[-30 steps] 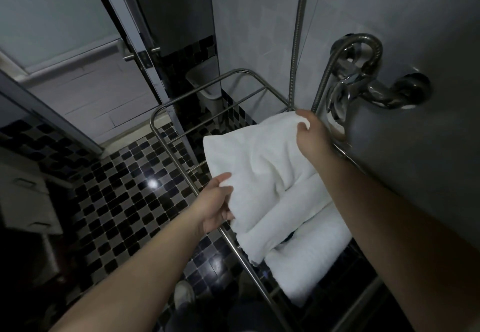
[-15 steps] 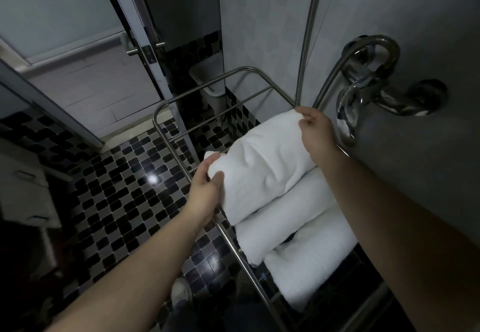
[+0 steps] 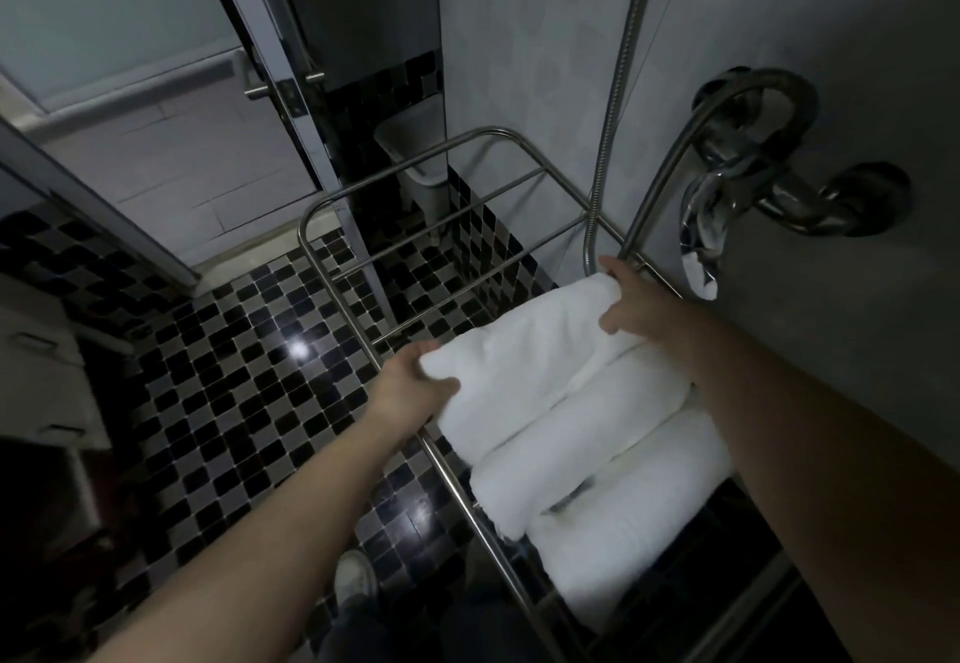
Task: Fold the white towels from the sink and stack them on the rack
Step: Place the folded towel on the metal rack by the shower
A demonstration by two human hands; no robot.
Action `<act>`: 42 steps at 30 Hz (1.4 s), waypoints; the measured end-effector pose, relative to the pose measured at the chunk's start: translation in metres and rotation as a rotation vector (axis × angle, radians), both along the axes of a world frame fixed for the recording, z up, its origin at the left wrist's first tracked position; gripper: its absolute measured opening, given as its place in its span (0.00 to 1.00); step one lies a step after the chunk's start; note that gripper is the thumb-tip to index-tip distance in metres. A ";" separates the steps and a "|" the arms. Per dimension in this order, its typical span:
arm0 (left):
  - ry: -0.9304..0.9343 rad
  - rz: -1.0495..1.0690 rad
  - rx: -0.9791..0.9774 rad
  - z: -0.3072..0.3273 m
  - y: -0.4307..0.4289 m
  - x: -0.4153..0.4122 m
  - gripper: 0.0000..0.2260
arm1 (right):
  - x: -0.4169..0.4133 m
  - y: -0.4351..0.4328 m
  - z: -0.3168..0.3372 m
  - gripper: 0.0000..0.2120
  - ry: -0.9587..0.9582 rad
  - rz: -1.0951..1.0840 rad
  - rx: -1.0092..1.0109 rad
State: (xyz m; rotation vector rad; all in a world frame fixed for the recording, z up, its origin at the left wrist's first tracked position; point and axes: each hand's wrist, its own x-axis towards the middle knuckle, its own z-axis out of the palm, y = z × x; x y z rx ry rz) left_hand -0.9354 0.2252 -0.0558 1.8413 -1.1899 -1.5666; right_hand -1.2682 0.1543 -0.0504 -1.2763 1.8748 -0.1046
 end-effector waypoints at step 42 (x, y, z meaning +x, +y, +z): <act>-0.366 -0.246 -0.289 -0.029 0.009 0.019 0.12 | -0.011 0.007 -0.014 0.29 0.029 -0.048 -0.222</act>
